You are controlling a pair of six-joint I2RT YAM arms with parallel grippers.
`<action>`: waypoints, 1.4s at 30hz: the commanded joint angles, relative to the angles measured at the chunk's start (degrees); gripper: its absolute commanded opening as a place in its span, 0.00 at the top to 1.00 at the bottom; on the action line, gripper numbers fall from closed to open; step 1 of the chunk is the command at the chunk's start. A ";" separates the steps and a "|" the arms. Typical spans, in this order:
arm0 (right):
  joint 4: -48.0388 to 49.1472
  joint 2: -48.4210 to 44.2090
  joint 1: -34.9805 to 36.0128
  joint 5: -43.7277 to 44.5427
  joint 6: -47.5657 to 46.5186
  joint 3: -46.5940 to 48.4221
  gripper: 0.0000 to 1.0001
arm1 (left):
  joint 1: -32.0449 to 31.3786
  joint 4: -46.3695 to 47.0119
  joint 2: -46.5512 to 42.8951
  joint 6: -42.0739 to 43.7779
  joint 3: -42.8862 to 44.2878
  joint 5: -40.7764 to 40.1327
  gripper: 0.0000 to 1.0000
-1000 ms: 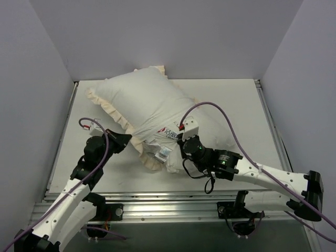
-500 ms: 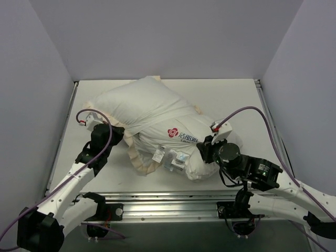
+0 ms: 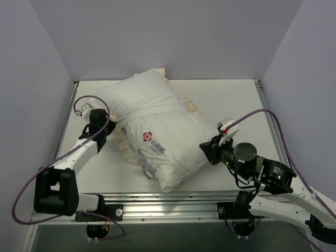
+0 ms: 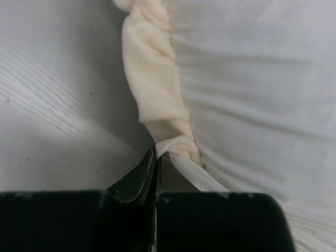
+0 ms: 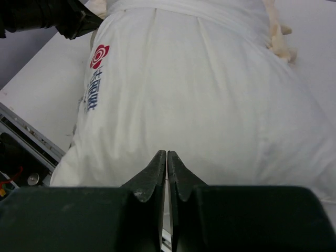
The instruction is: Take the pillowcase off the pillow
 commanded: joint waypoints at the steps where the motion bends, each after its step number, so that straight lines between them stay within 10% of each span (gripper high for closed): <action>1: 5.30 4.24 -0.96 -6.22 -2.80 1.27 1.00 | 3.79 6.49 3.21 6.66 6.24 -1.28 0.98; 4: 8.75 11.54 -0.87 -11.24 -2.36 1.69 1.00 | 3.52 5.26 3.22 7.63 7.40 5.13 0.94; 9: 7.62 19.63 -1.14 -5.83 -2.18 6.61 0.62 | 3.43 -4.72 -6.08 8.60 7.05 8.06 0.21; 12: 4.72 22.79 -4.46 0.59 -2.27 10.73 0.39 | 3.00 -11.76 -13.20 8.69 6.61 8.32 0.03; 21: 10.68 33.95 -28.46 -16.87 0.36 9.71 0.21 | 0.18 -18.21 -18.41 10.80 4.77 14.91 0.03; 27: 19.72 36.08 -22.18 -32.96 2.38 0.39 0.26 | -3.86 -13.38 -6.03 13.08 6.25 17.99 0.03; 34: 32.13 32.21 -9.67 -31.03 10.12 -7.70 0.25 | -10.37 -3.72 7.95 16.59 14.86 20.10 0.03; 42: 23.44 24.66 -13.95 -15.32 8.18 -4.89 0.23 | -10.37 -12.05 3.41 24.58 24.88 8.69 0.03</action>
